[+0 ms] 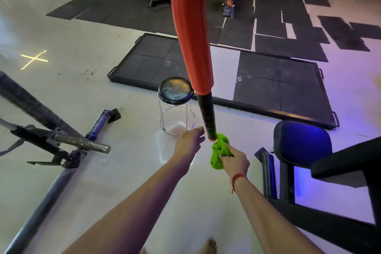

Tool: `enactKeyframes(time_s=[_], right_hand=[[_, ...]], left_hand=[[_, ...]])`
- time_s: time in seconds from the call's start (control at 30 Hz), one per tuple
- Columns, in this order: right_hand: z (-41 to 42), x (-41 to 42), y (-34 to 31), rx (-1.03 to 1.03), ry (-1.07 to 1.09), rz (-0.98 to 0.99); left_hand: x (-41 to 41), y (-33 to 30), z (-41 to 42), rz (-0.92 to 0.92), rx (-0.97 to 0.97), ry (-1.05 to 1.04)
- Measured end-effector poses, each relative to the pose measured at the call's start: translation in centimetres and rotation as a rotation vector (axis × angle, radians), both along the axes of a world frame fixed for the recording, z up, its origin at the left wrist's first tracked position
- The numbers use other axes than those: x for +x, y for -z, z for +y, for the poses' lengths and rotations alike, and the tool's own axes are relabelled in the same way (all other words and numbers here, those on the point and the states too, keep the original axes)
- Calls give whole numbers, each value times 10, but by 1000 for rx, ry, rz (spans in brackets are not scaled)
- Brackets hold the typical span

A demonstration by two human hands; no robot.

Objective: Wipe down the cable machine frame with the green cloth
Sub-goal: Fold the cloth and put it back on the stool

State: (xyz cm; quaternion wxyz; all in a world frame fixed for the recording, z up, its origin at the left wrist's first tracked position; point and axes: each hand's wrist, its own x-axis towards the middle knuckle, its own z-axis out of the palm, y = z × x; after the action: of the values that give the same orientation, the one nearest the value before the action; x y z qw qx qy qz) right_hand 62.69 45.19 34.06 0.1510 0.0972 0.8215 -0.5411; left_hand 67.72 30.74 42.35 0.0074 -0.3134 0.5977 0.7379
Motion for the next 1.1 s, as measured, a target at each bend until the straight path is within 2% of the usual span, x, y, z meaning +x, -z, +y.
enactKeyframes(time_s=[0.03, 0.17, 0.27, 0.4, 0.53, 0.7, 0.8, 0.87, 0.97, 1.1], right_hand=[[3, 2, 7, -38, 0, -93], [-3, 29, 9, -430, -48, -399], [-21, 41, -3, -513, -173, -485], [-61, 48, -13, -534, -271, -474], [-108, 41, -21, -526, -335, -420], [-175, 18, -28, -560, -239, -427], [-212, 0, -39, -593, -189, -424], [-229, -15, -47, -541, -161, -412], [-246, -38, -55, -379, -136, -349], [-265, -70, -55, -336, -101, -304]], left_hand=[[8, 1, -2, -20, -47, 11], [45, 17, -14, -107, -184, -20], [69, 24, -24, -152, -247, 14], [88, 31, -51, -189, -345, 27], [92, 32, -93, -103, -499, 28], [74, 33, -157, -46, -706, 234], [46, 34, -199, 50, -833, 195], [27, 33, -226, 112, -880, 148], [-1, 23, -261, 201, -910, 188], [-48, 6, -294, 286, -804, 287]])
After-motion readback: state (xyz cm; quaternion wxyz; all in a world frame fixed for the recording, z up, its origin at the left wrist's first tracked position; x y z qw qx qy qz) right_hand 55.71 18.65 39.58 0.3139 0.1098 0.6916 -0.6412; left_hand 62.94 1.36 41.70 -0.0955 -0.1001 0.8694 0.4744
